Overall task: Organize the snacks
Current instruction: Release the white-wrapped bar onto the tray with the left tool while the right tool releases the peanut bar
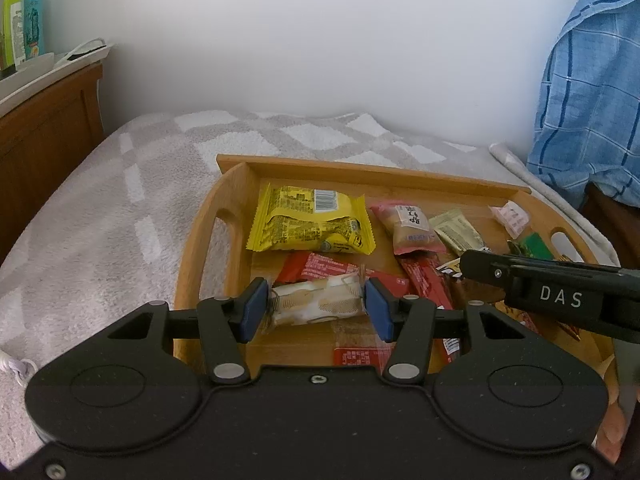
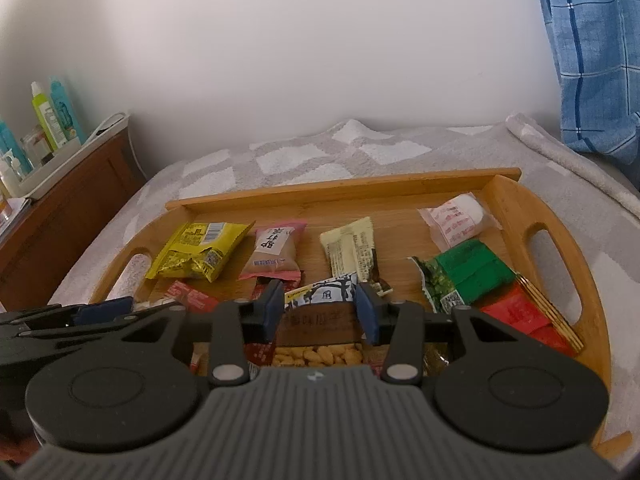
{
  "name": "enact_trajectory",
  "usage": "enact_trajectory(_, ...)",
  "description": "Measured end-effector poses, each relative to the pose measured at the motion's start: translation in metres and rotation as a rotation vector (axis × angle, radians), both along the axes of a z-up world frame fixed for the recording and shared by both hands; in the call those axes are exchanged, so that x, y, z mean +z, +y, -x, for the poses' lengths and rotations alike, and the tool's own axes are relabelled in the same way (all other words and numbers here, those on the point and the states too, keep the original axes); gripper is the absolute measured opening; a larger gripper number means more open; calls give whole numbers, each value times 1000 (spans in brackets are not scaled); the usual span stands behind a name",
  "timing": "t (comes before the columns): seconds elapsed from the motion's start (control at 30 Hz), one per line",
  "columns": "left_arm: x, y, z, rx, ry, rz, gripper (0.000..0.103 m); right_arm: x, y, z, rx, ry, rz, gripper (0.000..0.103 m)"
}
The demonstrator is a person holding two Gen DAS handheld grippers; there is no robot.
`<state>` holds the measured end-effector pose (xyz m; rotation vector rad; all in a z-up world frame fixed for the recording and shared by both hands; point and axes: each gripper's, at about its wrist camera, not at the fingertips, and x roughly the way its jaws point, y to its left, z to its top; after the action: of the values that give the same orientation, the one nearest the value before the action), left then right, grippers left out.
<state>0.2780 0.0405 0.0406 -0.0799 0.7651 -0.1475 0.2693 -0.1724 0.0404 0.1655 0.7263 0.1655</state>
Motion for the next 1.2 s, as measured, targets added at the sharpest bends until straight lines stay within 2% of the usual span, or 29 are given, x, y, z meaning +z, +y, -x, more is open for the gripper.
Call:
enact_trajectory(0.27, 3, 0, 2, 21, -6, 0, 58, 9, 1, 5, 4, -31, 5, 51)
enact_trajectory(0.47, 15, 1, 13, 22, -35, 4, 71, 23, 1, 17, 9, -72, 32, 64)
enact_trajectory(0.6, 26, -1, 23, 10, -59, -9, 79, 33, 0, 26, 9, -105, 56, 70)
enact_trajectory(1.2, 60, -9, 70, -7, -114, -32, 98, 62, -19, 76, -19, -202, 114, 98)
